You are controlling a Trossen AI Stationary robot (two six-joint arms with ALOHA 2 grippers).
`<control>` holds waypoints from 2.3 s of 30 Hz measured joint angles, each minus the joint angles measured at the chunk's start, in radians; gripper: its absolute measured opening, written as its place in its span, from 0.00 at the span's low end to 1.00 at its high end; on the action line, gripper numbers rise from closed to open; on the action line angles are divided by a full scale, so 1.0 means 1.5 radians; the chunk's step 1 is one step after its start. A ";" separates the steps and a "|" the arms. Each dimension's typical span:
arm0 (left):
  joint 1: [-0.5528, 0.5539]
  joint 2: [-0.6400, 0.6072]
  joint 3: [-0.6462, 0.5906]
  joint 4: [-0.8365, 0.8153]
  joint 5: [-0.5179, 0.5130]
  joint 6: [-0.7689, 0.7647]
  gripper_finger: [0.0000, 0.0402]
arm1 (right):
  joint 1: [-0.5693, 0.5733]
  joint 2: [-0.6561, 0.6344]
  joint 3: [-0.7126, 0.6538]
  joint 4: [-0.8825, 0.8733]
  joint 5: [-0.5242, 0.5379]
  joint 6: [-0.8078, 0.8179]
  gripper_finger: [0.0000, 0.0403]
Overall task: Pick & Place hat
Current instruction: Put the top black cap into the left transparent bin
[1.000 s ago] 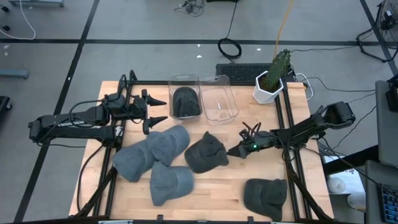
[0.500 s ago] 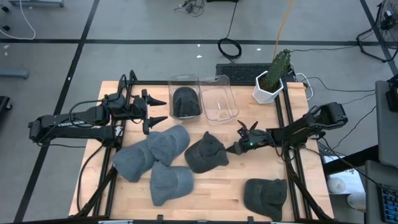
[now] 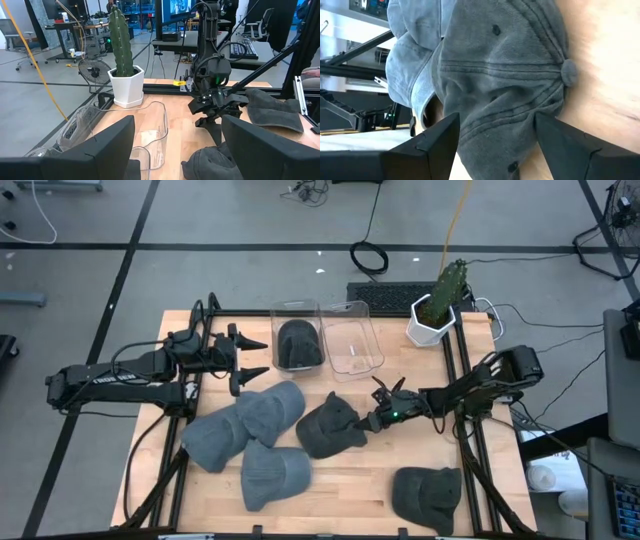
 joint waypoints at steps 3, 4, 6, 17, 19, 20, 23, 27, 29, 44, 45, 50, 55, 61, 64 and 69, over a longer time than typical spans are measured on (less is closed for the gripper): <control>0.000 0.000 0.000 0.000 0.000 0.000 0.76 | 0.005 0.014 0.003 -0.008 -0.004 0.012 0.61; 0.000 0.000 0.000 0.000 0.000 0.000 0.76 | 0.009 0.018 0.003 -0.008 -0.004 0.014 0.61; 0.000 0.000 0.000 0.000 0.000 0.000 0.76 | 0.010 0.023 0.003 -0.011 -0.029 0.015 0.61; 0.000 0.000 0.000 0.000 0.000 0.000 0.76 | 0.018 0.003 0.002 -0.130 -0.064 0.048 0.61; 0.000 0.000 0.000 0.000 0.000 0.000 0.76 | 0.018 0.002 0.002 -0.151 -0.082 0.056 0.61; 0.000 0.000 0.000 0.000 0.000 0.000 0.76 | 0.019 -0.002 0.002 -0.168 -0.092 0.059 0.61; 0.000 0.000 0.000 0.000 0.000 0.000 0.76 | 0.030 -0.007 0.002 -0.206 -0.098 0.070 0.61; 0.000 0.000 0.000 0.000 0.000 0.000 0.76 | 0.042 -0.007 0.002 -0.210 -0.074 0.078 0.59; 0.000 0.000 0.000 0.000 0.000 0.000 0.76 | 0.047 -0.007 0.002 -0.210 -0.071 0.085 0.57; 0.000 0.000 0.000 0.000 0.000 0.000 0.76 | 0.061 0.003 0.054 -0.180 0.016 0.012 0.56; 0.000 0.000 0.000 0.000 0.000 0.000 0.76 | 0.061 0.008 0.067 -0.186 0.016 0.000 0.56; 0.000 0.000 0.000 0.000 0.000 0.000 0.76 | 0.057 0.035 0.120 -0.188 0.016 -0.052 0.56; 0.000 0.000 0.000 0.000 0.000 0.000 0.76 | 0.051 0.034 0.127 -0.137 0.016 -0.050 0.55; 0.000 0.000 0.000 0.000 0.000 0.000 0.76 | 0.053 0.031 0.128 -0.003 0.015 -0.024 0.53; 0.000 0.000 0.000 0.000 0.000 0.000 0.76 | 0.053 0.033 0.127 0.000 0.015 -0.015 0.53; 0.000 0.000 0.000 0.000 0.000 0.000 0.76 | 0.053 0.031 0.127 0.019 0.018 -0.003 0.53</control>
